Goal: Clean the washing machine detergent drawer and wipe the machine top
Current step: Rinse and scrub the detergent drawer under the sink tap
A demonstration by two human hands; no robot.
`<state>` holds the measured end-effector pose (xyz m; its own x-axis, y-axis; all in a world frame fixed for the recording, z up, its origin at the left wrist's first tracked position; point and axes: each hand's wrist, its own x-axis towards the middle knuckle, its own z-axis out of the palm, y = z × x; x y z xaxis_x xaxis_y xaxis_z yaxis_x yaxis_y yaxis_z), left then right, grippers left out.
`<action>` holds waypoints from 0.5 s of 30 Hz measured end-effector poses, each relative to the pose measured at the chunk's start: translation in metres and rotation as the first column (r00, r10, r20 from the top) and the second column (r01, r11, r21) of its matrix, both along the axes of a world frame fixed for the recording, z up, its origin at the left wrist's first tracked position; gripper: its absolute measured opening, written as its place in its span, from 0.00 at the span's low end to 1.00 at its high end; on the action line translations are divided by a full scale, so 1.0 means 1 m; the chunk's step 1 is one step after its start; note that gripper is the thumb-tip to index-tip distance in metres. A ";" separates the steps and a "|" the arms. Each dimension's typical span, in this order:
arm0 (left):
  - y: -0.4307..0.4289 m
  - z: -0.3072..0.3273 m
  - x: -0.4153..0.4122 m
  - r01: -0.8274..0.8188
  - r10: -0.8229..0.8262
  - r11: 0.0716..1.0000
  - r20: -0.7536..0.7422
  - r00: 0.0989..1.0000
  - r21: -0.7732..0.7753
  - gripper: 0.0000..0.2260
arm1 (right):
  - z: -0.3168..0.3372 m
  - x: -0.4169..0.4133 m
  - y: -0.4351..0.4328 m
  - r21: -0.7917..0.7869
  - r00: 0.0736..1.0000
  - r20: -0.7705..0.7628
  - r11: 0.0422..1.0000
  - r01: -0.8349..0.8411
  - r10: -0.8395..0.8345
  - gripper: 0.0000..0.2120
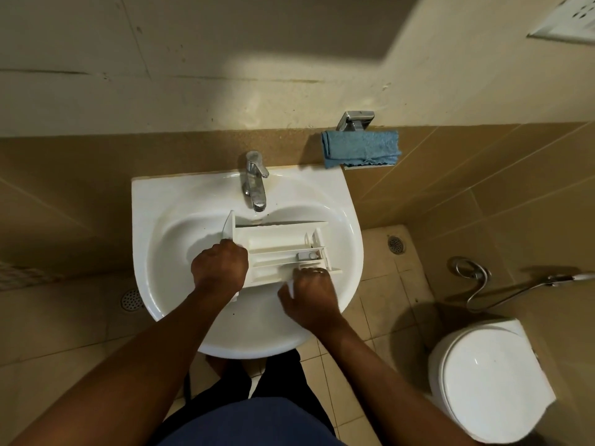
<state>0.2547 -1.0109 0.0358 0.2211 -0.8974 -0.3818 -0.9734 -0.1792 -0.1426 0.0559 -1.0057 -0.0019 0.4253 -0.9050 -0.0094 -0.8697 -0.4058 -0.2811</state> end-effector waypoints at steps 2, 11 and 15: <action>-0.001 -0.001 0.000 0.012 -0.012 1.000 0.028 1.000 0.001 0.10 | 0.002 0.010 0.006 0.029 0.999 0.025 0.999 -0.041 0.040 0.17; 0.000 -0.008 0.003 -0.009 0.009 1.000 -0.032 0.999 -0.016 0.13 | 0.026 -0.062 -0.037 0.014 0.992 0.129 1.000 -0.004 0.002 0.10; 0.000 -0.006 0.002 0.024 -0.024 0.999 0.005 1.000 -0.027 0.12 | 0.018 -0.041 -0.027 0.088 0.987 0.160 0.996 -0.006 -0.008 0.19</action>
